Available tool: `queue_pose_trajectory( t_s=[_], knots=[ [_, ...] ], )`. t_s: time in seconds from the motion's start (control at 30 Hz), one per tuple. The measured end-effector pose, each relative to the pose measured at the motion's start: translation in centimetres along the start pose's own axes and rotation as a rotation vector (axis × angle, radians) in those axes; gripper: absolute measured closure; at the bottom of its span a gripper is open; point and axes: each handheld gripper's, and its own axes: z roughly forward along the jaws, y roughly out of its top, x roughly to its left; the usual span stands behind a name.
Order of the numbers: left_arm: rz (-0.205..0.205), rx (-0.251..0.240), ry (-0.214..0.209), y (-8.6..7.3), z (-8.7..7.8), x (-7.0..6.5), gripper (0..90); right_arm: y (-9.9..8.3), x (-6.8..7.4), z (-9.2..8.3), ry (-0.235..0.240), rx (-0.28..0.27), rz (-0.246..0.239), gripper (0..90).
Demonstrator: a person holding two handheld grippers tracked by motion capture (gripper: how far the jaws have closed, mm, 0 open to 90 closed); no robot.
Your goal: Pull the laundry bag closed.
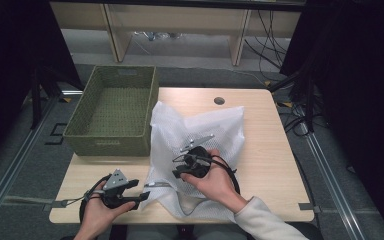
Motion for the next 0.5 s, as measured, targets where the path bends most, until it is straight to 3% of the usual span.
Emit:
queue_pose_trajectory(
  t_s=[0.03, 0.07, 0.1, 0.2, 0.23, 0.33, 0.37, 0.5],
  knots=[
    [0.009, -0.013, -0.005, 0.0, 0.0, 0.0, 36.8, 0.1, -0.1, 0.1, 0.002, -0.004, -0.018, 75.4],
    [0.004, -0.015, -0.006, 0.0, 0.0, 0.0, 36.7, 0.2, 0.1, 0.2, -0.003, 0.002, 0.006, 75.3],
    [0.009, -0.007, -0.001, 0.1, -0.1, 0.1, 36.7, 0.3, 0.0, 0.3, -0.007, -0.006, -0.016, 75.3],
    [0.022, 0.001, 0.003, 0.1, -0.2, 0.2, 36.6, 0.5, 0.3, 0.6, 0.002, -0.004, 0.007, 75.1],
    [0.0, -0.001, 0.005, 0.1, -0.1, 0.1, 36.6, 0.6, 0.4, 0.5, -0.007, 0.007, 0.017, 75.1],
    [0.012, -0.026, -0.005, 0.1, 0.0, 0.1, 36.3, 0.8, 0.5, 0.8, 0.003, -0.004, 0.007, 75.2],
    [0.025, -0.02, -0.001, 0.1, 0.0, 0.2, 36.2, 0.9, 0.5, 0.9, -0.013, -0.002, 0.005, 75.1],
    [0.041, -0.007, -0.013, 0.2, -0.1, 0.2, 35.7, 1.1, 0.5, 1.4, 0.009, 0.011, 0.008, 75.2]
  ],
)
